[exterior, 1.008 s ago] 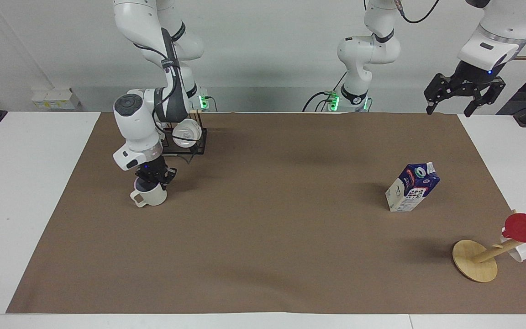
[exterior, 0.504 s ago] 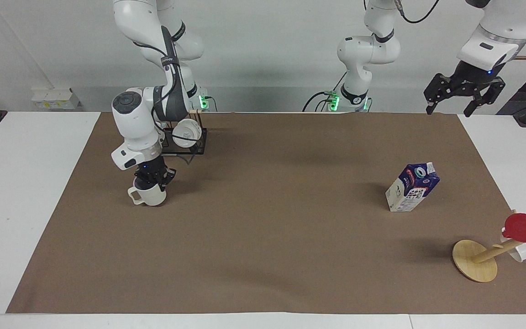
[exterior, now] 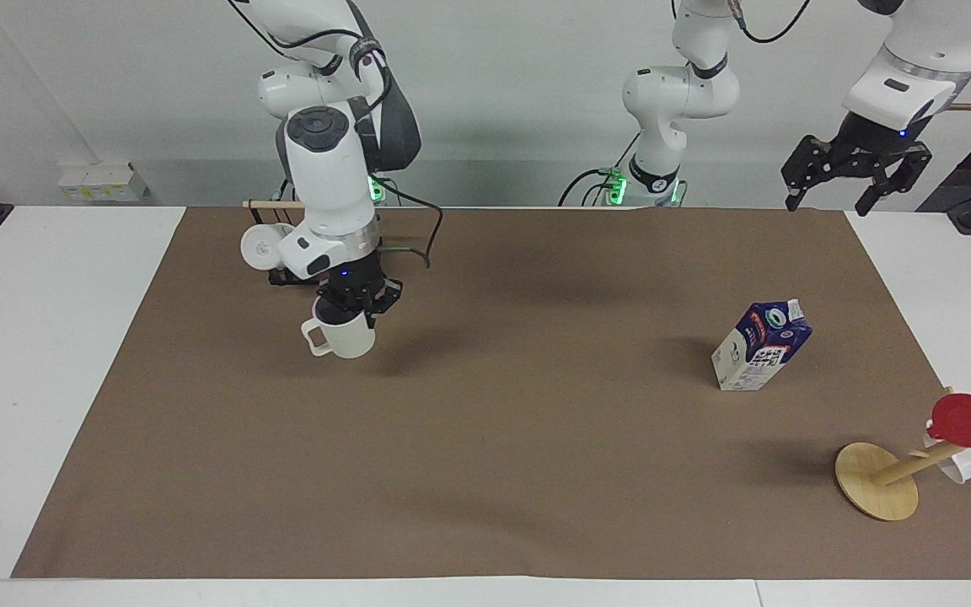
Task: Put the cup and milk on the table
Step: 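Carry the white mug with the right gripper toward the table center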
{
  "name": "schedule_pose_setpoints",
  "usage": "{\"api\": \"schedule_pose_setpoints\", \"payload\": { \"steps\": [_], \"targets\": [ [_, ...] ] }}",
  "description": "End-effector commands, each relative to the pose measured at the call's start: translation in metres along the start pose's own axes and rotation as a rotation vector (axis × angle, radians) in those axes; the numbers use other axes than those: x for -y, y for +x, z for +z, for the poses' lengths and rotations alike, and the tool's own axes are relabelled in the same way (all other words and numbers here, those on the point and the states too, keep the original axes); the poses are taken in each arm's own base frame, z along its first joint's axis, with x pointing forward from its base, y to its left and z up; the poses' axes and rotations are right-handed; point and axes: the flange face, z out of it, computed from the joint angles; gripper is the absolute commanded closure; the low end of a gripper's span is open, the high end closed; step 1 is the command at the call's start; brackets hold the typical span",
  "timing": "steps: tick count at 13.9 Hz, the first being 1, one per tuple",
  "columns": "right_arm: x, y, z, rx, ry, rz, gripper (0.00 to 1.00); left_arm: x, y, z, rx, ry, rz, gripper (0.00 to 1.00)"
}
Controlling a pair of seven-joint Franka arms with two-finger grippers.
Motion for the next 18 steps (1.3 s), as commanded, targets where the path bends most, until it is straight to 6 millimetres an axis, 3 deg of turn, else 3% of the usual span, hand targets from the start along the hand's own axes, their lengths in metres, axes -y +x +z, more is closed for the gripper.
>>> {"api": "schedule_pose_setpoints", "payload": {
  "steps": [1,6,8,10,14,16,18],
  "targets": [
    [0.05,0.01,0.006,-0.003,0.005,0.04,1.0,-0.002,-0.004,-0.004,0.005,-0.013,-0.002,0.0],
    [0.098,-0.004,0.034,-0.003,0.011,0.037,1.0,-0.004,-0.004,-0.004,0.005,-0.013,0.001,0.0],
    [0.132,-0.02,0.049,-0.003,0.023,0.003,1.0,-0.004,-0.004,-0.005,0.003,-0.013,0.001,0.0],
    [0.152,-0.028,0.064,-0.022,0.037,0.011,1.0,-0.004,-0.004,-0.004,0.005,-0.013,0.001,0.0],
    [0.16,-0.03,0.083,-0.036,0.05,0.004,1.0,-0.006,-0.003,-0.005,0.003,-0.013,0.004,0.0],
    [0.171,-0.041,0.1,-0.03,0.043,-0.042,1.0,-0.006,-0.003,-0.005,0.003,-0.013,0.004,0.0],
    [0.169,-0.045,0.104,-0.021,0.037,-0.076,1.0,-0.006,-0.003,-0.005,0.002,-0.013,0.004,0.0]
  ]
}}
